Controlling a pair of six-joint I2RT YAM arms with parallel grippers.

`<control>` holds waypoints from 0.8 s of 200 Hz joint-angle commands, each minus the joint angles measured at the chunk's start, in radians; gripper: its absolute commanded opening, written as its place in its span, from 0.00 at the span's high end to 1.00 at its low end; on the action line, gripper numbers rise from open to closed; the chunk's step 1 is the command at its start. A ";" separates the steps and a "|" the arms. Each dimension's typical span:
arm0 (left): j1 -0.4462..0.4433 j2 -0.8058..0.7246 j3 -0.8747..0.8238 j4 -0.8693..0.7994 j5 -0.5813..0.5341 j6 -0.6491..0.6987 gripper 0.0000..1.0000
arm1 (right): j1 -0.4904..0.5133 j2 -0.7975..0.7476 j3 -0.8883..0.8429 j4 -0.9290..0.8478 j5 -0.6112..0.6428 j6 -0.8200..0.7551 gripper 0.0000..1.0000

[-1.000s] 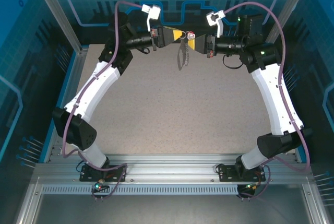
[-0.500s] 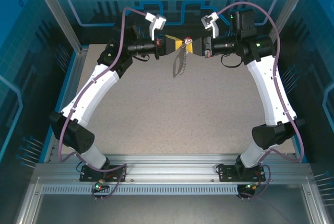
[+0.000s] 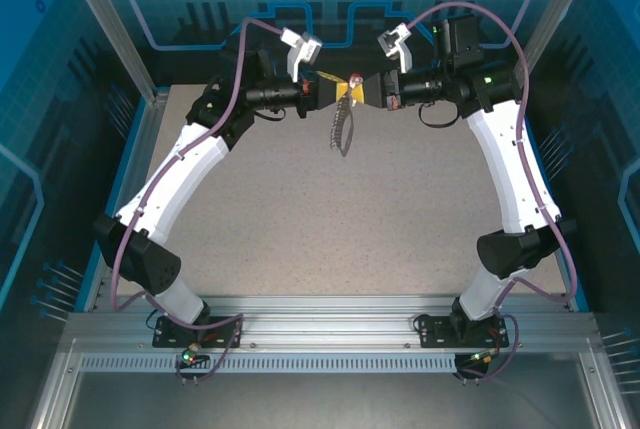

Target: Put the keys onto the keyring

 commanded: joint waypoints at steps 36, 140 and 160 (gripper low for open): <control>0.009 -0.028 0.002 0.071 0.031 -0.053 1.00 | -0.038 -0.062 -0.129 0.082 0.022 0.003 1.00; 0.011 0.000 0.018 0.087 0.050 -0.069 1.00 | -0.022 -0.049 -0.105 0.098 0.006 0.022 1.00; 0.011 0.001 0.017 0.083 0.054 -0.066 1.00 | -0.026 -0.030 -0.057 0.084 0.006 0.022 1.00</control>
